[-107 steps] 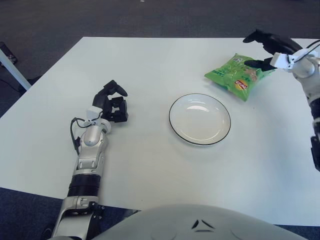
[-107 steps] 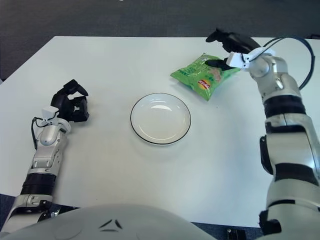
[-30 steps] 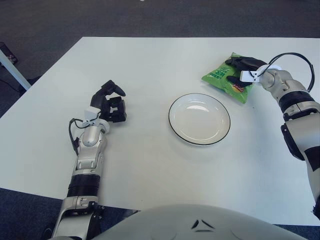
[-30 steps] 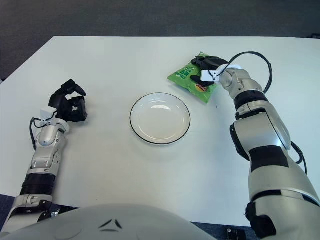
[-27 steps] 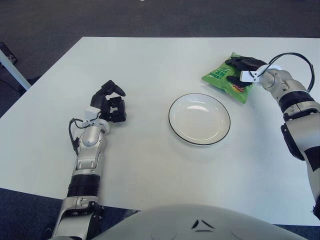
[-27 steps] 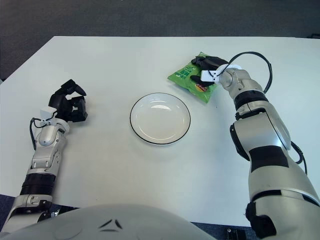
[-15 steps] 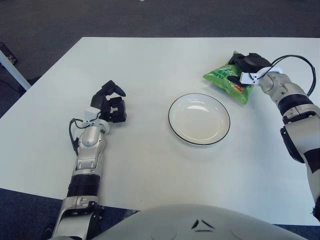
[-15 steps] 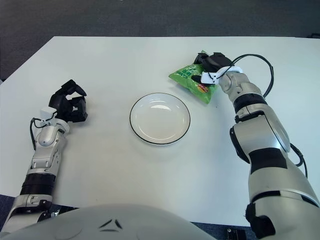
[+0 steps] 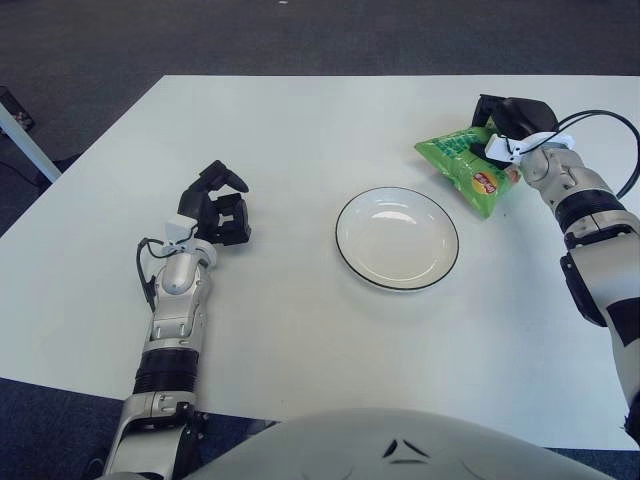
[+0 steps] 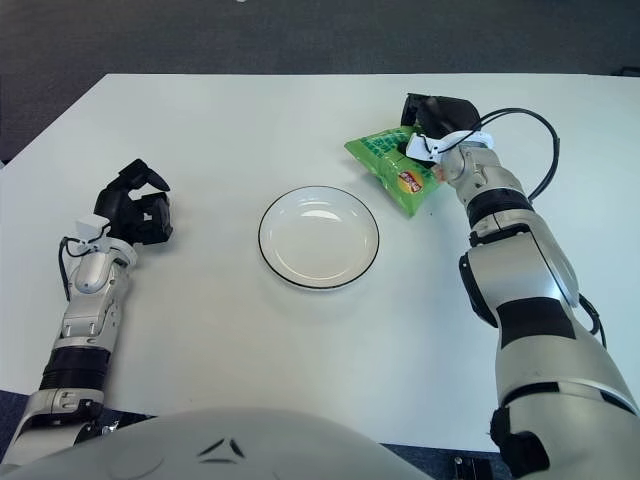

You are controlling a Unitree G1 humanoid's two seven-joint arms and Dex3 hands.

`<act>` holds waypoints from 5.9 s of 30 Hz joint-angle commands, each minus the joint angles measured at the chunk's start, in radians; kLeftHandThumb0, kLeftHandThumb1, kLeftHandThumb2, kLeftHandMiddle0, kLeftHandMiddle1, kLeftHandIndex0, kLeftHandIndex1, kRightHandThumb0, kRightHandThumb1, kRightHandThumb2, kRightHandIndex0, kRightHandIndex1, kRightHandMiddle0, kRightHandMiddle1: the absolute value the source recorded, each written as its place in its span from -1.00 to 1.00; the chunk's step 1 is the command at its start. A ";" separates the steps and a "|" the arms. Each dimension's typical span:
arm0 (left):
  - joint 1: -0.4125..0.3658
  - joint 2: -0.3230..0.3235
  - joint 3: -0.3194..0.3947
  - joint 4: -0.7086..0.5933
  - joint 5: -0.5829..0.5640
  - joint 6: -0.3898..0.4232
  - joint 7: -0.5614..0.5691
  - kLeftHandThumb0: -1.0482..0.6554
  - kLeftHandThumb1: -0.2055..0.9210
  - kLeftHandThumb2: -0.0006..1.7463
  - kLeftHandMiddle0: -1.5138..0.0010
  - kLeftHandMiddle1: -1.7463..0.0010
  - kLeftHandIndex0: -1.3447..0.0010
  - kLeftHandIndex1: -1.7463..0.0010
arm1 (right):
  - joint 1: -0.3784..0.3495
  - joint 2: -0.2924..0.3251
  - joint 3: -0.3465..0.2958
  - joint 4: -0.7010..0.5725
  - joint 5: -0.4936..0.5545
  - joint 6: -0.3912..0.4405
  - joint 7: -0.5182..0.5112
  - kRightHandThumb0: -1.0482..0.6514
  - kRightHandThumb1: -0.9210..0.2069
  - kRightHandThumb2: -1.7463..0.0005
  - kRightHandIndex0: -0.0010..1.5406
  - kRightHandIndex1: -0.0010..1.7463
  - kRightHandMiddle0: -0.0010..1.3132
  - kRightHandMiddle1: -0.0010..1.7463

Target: Put the snack into the plate.

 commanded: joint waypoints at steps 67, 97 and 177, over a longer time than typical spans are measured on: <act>0.104 -0.087 -0.040 0.109 0.055 0.028 0.076 -0.37 -0.21 0.62 -0.74 -1.00 -0.01 -1.00 | 0.005 -0.091 -0.235 -0.307 0.244 -0.241 0.271 0.23 0.77 -1.00 0.18 0.95 0.04 1.00; 0.106 -0.075 -0.034 0.096 0.037 0.061 0.062 -0.37 -0.23 0.63 -0.72 -1.00 -0.02 -1.00 | 0.048 -0.252 -0.112 -0.428 0.088 -0.356 0.604 -0.97 -0.94 0.63 -1.00 -0.87 -1.00 -0.38; 0.132 -0.093 -0.011 0.101 0.010 -0.052 0.010 -0.34 -0.10 0.53 -0.73 -1.00 0.07 -1.00 | -0.100 -0.153 0.104 -0.084 0.003 -0.259 1.163 -0.90 -1.00 0.60 -1.00 -1.00 -0.99 -1.00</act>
